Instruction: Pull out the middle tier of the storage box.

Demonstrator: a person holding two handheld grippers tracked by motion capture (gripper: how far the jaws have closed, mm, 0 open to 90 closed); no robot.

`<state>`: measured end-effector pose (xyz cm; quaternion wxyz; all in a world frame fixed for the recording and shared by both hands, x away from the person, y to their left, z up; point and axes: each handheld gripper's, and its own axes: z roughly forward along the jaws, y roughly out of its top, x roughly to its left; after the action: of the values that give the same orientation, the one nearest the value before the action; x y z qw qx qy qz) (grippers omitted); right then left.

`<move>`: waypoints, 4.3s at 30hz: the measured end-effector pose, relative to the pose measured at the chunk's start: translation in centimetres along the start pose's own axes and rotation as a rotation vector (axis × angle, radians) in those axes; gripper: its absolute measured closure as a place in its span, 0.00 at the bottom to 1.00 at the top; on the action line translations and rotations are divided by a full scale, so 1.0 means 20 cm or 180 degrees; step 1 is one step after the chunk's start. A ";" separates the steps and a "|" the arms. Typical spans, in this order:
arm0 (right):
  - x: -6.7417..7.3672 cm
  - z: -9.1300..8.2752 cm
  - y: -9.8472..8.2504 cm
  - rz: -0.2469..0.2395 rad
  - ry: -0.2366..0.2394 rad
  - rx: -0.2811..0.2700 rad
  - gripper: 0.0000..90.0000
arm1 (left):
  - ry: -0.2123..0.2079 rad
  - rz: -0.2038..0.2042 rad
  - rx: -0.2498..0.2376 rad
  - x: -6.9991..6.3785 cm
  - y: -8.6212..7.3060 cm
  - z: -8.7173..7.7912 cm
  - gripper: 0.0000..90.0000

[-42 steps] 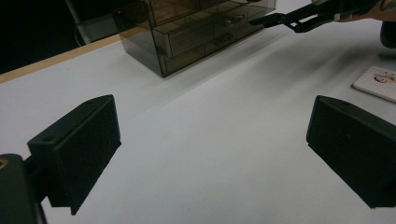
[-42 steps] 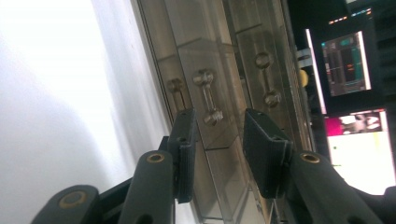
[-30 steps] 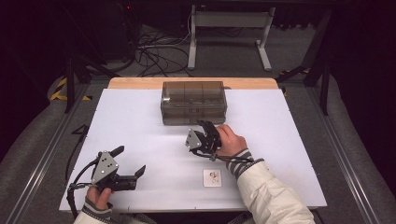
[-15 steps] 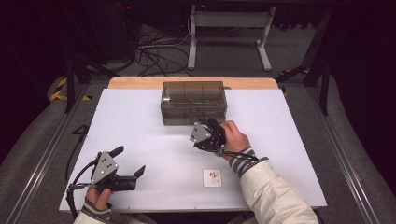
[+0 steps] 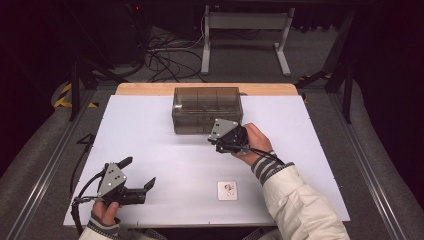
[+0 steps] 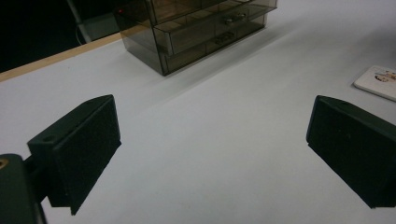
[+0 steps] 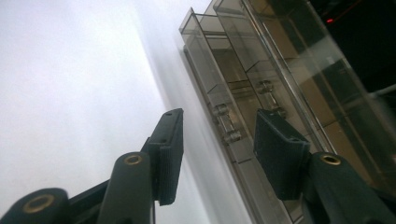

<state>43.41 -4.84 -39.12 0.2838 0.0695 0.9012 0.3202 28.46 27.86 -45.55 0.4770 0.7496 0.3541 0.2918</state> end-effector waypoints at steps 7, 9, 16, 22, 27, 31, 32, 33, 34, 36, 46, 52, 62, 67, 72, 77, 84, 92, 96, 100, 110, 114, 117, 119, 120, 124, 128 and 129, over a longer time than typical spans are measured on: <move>-0.09 0.02 0.02 0.0109 0.0311 -0.0022 0.59 | 0.0010 -0.0015 -0.0006 0.00 0.00 -0.01 0.04; -0.10 0.03 0.02 0.0175 0.0362 0.0000 0.60 | 0.0011 -0.0006 -0.0001 0.00 0.00 -0.01 0.04; -0.16 0.08 0.01 0.0189 0.0477 0.0043 0.61 | -0.0003 -0.0004 0.0005 0.00 0.00 0.00 0.04; -0.20 0.17 0.01 0.0067 0.0472 0.0240 0.61 | -0.0016 0.0005 0.0010 0.00 0.00 0.01 0.04; -0.21 0.20 0.00 0.0045 0.0456 0.0295 0.62 | -0.0015 0.0002 0.0007 0.00 0.00 0.00 0.04; -0.22 0.24 -0.02 -0.0037 0.0446 0.0420 0.62 | -0.0026 -0.0004 0.0015 0.00 0.00 0.01 0.04; -0.22 0.24 -0.02 -0.0029 0.0442 0.0430 0.63 | -0.0026 -0.0004 0.0015 0.00 0.00 0.01 0.04; -0.22 0.24 -0.02 -0.0029 0.0442 0.0430 0.63 | -0.0025 0.0008 0.0018 0.00 0.00 0.01 0.04; -0.22 0.25 -0.02 -0.0012 0.0434 0.0420 0.64 | -0.0029 0.0008 0.0017 0.00 0.00 0.01 0.04; -0.23 0.26 -0.02 -0.0078 0.0482 0.0436 0.65 | -0.0032 0.0010 0.0015 0.00 0.00 0.01 0.04; -0.23 0.33 -0.05 0.0078 0.0554 0.0495 0.64 | -0.0029 0.0038 0.0040 0.00 0.00 0.01 0.04; -0.23 0.38 -0.06 0.0111 0.0556 0.0529 0.66 | -0.0035 0.0033 0.0037 0.00 0.00 0.01 0.04; -0.21 0.40 -0.05 0.0102 0.0497 0.0562 0.72 | -0.0049 0.0033 0.0044 0.00 0.00 0.01 0.04; -0.21 0.39 -0.05 0.0079 0.0527 0.0575 0.72 | -0.0042 0.0038 0.0037 0.00 0.00 0.01 0.04; -0.21 0.37 -0.04 0.0106 0.0599 0.0575 0.72 | -0.0048 0.0027 0.0040 0.01 0.00 0.01 0.04; -0.20 0.33 -0.04 0.0139 0.0732 0.0578 0.73 | -0.0050 0.0038 0.0042 0.01 0.00 0.01 0.04; -0.17 0.30 -0.04 0.0108 0.0843 0.0578 0.74 | -0.0070 0.0038 0.0043 0.00 0.00 0.03 0.04; -0.12 0.28 -0.04 0.0057 0.0884 0.0625 0.75 | -0.0110 0.0039 0.0054 0.00 0.01 0.05 0.04; -0.11 0.28 -0.04 0.0036 0.0916 0.0633 0.76 | -0.0114 0.0048 0.0052 0.00 0.01 0.05 0.04; -0.11 0.28 -0.04 0.0015 0.0938 0.0635 0.76 | -0.0111 0.0040 0.0051 0.00 0.01 0.04 0.04; -0.10 0.28 -0.05 0.0069 0.1005 0.0630 0.68 | -0.0101 0.0047 0.0055 0.00 0.01 0.04 0.04; -0.10 0.25 -0.04 0.0092 0.0969 0.0572 0.61 | -0.0102 0.0051 0.0053 0.00 0.01 0.04 0.04; -0.10 0.22 -0.04 0.0113 0.0943 0.0492 0.56 | -0.0104 0.0054 0.0052 0.00 0.01 0.05 0.04; -0.10 0.20 -0.03 0.0133 0.0920 0.0463 0.54 | -0.0099 0.0052 0.0050 0.00 0.01 0.05 0.04; -0.10 0.17 -0.03 0.0168 0.0881 0.0395 0.51 | -0.0108 0.0065 0.0052 0.00 0.01 0.05 0.04; -0.09 0.12 -0.01 0.0216 0.0849 0.0260 0.46 | -0.0113 0.0065 0.0057 -0.01 0.01 0.05 0.05; -0.09 0.07 0.00 0.0233 0.0834 0.0151 0.45 | -0.0093 0.0053 0.0044 0.00 0.01 0.04 0.04; -0.09 0.05 0.00 0.0245 0.0840 0.0105 0.45 | -0.0094 0.0052 0.0046 0.00 0.01 0.05 0.04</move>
<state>45.48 -4.76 -38.90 0.1491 0.0660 0.9325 0.3223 29.19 27.26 -45.64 0.4744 0.7602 0.3429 0.2820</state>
